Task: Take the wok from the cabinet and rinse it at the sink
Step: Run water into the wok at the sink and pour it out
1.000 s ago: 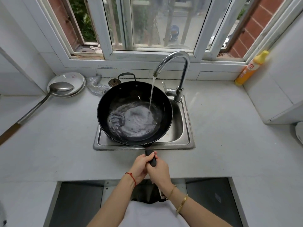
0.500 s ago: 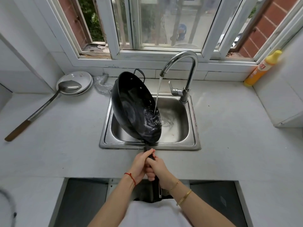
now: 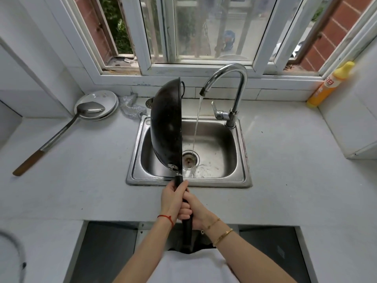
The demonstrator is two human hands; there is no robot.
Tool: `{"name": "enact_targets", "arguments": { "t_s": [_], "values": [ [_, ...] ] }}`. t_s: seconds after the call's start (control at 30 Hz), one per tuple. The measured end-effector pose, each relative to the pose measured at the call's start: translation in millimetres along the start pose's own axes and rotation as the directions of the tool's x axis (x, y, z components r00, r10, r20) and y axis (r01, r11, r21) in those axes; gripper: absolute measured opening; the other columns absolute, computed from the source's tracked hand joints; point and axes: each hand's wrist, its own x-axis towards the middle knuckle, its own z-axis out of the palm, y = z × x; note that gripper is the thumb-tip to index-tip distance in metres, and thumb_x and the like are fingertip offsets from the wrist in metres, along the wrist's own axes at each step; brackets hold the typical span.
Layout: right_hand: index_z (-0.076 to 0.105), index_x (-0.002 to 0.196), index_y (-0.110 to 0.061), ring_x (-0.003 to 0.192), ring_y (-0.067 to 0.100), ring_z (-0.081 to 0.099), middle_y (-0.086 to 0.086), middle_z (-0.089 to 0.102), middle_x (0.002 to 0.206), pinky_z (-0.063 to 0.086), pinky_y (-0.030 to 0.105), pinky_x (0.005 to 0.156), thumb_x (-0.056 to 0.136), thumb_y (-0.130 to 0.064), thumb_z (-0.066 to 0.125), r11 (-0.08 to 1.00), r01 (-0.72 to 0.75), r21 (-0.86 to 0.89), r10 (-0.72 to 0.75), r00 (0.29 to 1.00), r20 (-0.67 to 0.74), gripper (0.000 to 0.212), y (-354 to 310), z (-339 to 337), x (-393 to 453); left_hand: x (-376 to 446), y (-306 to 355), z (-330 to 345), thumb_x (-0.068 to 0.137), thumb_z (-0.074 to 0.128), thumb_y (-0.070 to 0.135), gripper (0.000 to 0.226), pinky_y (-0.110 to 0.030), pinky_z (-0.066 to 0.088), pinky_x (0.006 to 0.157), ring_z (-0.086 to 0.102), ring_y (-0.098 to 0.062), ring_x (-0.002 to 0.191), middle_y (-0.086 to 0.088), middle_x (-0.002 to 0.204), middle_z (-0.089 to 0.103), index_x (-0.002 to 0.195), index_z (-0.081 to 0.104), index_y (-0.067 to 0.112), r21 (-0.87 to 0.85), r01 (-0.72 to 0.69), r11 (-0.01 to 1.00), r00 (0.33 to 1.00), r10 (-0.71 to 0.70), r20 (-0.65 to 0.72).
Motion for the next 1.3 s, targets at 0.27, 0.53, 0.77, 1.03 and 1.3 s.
{"name": "enact_targets", "arguments": {
  "t_s": [0.27,0.53,0.77,1.03,1.3],
  "values": [
    [0.045,0.06,-0.021,0.024,0.004,0.028,-0.008,0.028,0.034,0.022,0.015,0.026,0.101,-0.035,0.044,0.989,0.09,-0.113,-0.096,0.994,-0.044,0.043,-6.0,1.1,-2.3,-1.4,9.1,0.4,0.087,0.066,0.034,0.028,-0.022,0.036,0.036,0.043,-0.011,0.036,-0.006,0.061,0.056,0.077,0.06,0.009,-0.048,0.039,0.998,0.996,-0.035,0.077],
    [0.043,0.077,-0.017,0.034,0.009,0.033,-0.003,0.034,0.043,0.029,0.018,0.035,0.091,-0.012,0.048,0.888,0.23,-0.397,-0.328,0.924,-0.199,0.015,-2.7,-7.2,-16.4,-12.1,13.5,5.6,0.095,0.056,0.034,0.025,-0.013,0.029,0.034,0.034,-0.01,0.03,-0.008,0.08,0.057,0.094,0.059,0.009,-0.18,0.23,0.957,0.941,-0.171,0.291],
    [0.05,0.086,-0.014,0.037,0.011,0.038,-0.002,0.039,0.045,0.034,0.02,0.037,0.087,-0.007,0.048,0.822,0.251,-0.511,-0.408,0.886,-0.22,0.008,-2.7,-16.8,-28.3,-11.1,6.7,12.7,0.097,0.046,0.039,0.033,-0.013,0.027,0.033,0.031,-0.01,0.032,-0.002,0.078,0.06,0.105,0.06,0.01,-0.158,0.354,0.922,0.869,-0.262,0.419],
    [0.059,0.072,-0.01,0.032,0.015,0.051,0.001,0.051,0.044,0.044,0.026,0.034,0.087,-0.012,0.052,0.609,0.191,-0.77,-0.578,0.772,-0.266,0.017,5.7,-21.5,-25.9,-9.6,5.8,13.8,0.101,0.044,0.022,0.032,-0.024,0.044,0.036,0.063,-0.021,0.07,-0.008,0.101,0.07,0.122,0.057,0.001,-0.091,0.288,0.953,0.873,-0.222,0.435],
    [0.057,0.084,-0.009,0.03,0.015,0.054,0.007,0.058,0.056,0.041,0.023,0.033,0.09,-0.019,0.054,0.562,0.174,-0.808,-0.624,0.731,-0.277,0.011,12.9,-19.9,-25.4,-4.5,0.6,9.1,0.095,0.058,0.01,0.025,-0.038,0.053,0.087,0.067,-0.031,0.097,-0.026,0.112,0.07,0.112,0.067,-0.006,0.013,0.205,0.979,0.928,-0.199,0.315]
  ]
}}
